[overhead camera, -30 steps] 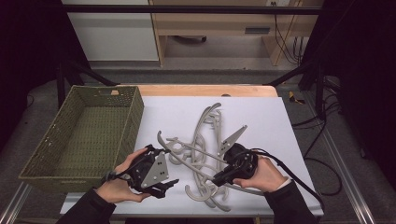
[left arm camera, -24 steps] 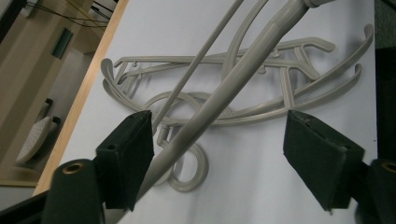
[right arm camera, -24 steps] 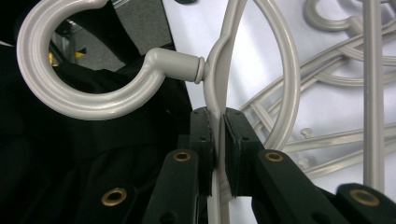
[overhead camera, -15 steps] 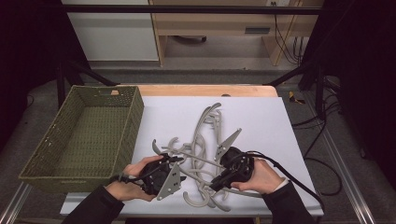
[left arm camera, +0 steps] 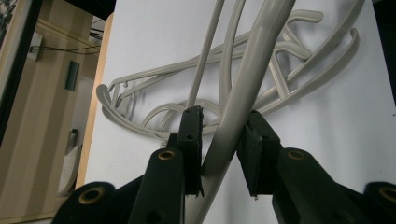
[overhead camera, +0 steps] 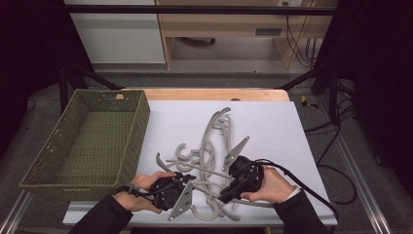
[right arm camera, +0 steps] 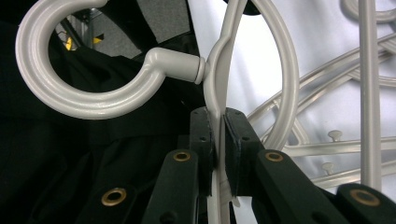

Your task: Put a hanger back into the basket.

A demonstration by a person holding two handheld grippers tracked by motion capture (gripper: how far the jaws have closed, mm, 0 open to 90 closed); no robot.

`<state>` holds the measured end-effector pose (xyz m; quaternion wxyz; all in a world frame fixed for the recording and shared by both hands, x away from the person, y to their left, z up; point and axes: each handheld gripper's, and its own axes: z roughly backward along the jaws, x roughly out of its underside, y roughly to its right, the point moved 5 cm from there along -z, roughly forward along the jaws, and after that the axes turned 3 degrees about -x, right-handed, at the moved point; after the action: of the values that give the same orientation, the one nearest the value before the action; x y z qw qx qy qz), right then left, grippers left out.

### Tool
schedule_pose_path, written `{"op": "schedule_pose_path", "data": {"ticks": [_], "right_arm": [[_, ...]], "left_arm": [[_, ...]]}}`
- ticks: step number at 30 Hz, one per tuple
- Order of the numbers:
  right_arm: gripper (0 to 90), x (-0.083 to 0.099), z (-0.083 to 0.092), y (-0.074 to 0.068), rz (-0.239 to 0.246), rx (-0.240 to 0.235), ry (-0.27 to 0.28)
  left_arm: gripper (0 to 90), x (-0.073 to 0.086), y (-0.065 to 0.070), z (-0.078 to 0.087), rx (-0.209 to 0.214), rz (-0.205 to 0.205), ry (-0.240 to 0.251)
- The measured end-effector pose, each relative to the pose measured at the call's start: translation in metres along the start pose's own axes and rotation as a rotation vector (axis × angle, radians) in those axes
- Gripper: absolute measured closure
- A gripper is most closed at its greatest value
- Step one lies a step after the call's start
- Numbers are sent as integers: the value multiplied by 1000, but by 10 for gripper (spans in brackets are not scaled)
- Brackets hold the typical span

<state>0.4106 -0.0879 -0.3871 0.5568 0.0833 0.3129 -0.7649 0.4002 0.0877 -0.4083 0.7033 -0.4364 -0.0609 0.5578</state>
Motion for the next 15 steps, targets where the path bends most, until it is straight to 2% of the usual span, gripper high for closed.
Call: {"op": "schedule_pose_path", "data": {"ticks": [2,9,12,13,14,15], "right_arm": [[829,0,0,1,22,-7,-2],[826,0,1,2,36,-18,-5],[824,0,3,4,40,-8,3],[820,0,4,5,34,-4,-1],[821,0,4,7,53,-5,3],[820,-1,5,7,49,-11,7]], "left_arm": [[721,0,1,1,-2,-4,-2],[744,1,3,2,28,19,-2],[771,2,4,3,89,65,6],[776,1,5,3,91,76,3],[779,1,5,3,91,76,3],[782,1,6,3,102,74,-7]]}}
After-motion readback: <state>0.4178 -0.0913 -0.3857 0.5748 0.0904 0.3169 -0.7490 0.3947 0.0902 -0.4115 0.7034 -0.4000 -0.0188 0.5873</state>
